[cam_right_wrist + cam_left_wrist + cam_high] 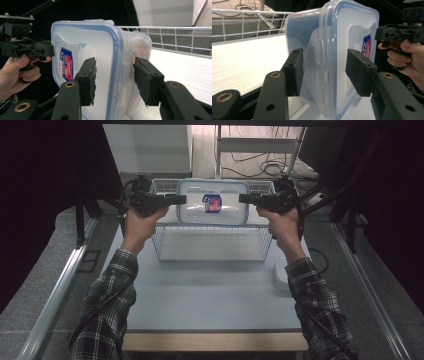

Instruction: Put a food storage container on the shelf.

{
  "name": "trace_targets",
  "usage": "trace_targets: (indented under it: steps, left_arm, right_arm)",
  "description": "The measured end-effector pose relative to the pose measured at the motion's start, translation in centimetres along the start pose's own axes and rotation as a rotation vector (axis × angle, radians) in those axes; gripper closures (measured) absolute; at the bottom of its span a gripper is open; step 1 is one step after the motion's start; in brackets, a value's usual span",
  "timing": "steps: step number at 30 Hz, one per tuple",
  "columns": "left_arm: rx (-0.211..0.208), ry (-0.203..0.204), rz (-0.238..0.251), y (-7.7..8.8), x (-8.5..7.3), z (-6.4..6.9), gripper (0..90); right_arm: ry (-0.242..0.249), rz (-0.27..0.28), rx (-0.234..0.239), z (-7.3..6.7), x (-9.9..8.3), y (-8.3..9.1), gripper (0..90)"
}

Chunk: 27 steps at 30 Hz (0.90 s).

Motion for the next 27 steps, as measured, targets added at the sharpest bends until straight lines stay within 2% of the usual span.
trace_targets:
  steps: [4,10,12,13,15,17,18,21,23,27]
  left_arm:
    - [0.006,0.006,0.016,-0.1,0.0,-0.3,47.2]
    - [0.051,-0.008,0.014,-0.2,0.0,-0.2,46.4]
    - [0.073,-0.017,0.003,-0.3,-0.1,-0.3,46.7]
    - [0.082,-0.027,-0.006,-0.4,-0.2,-0.3,51.8]
    - [0.131,-0.055,-0.033,-0.8,-0.5,-0.3,50.8]
    - [0.113,-0.032,-0.025,-1.0,-0.6,-0.4,49.2]
    - [0.099,-0.021,-0.026,-1.0,-0.6,-0.5,49.3]
    - [0.095,-0.017,-0.036,-1.0,-0.8,-0.6,49.2]
    - [0.102,-0.02,-0.044,-1.0,-0.9,-0.6,49.5]
    - [0.122,-0.022,-0.027,-0.9,-0.7,-0.5,51.9]
  right_arm:
    - [0.008,-0.001,-0.017,0.0,0.2,-0.2,52.7]
    - [0.001,0.004,-0.02,0.1,0.2,-0.4,52.7]
    - [0.0,0.008,-0.023,0.2,0.2,-0.4,52.7]
    - [-0.001,0.007,-0.026,0.2,0.2,-0.5,52.7]
    - [-0.005,0.0,-0.04,0.4,0.0,-0.6,50.3]
    - [-0.027,0.0,-0.048,0.8,-0.1,-0.8,49.2]
    - [-0.042,0.007,-0.034,1.0,-0.2,-0.8,49.9]
    - [-0.069,0.013,-0.031,1.4,-0.1,-1.0,49.5]
    - [-0.082,0.019,-0.053,1.5,0.1,-1.2,47.6]
    - [-0.047,0.019,-0.158,1.9,0.4,-1.5,44.4]
Point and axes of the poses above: each handheld gripper's, and its own axes: y roughly backward along the jaws, x roughly out of its top, z roughly to its right, the point moved 6 cm from there along -y, roughly forward along the jaws, and after that the axes turned 3 degrees about -y, right-handed, at the moved point
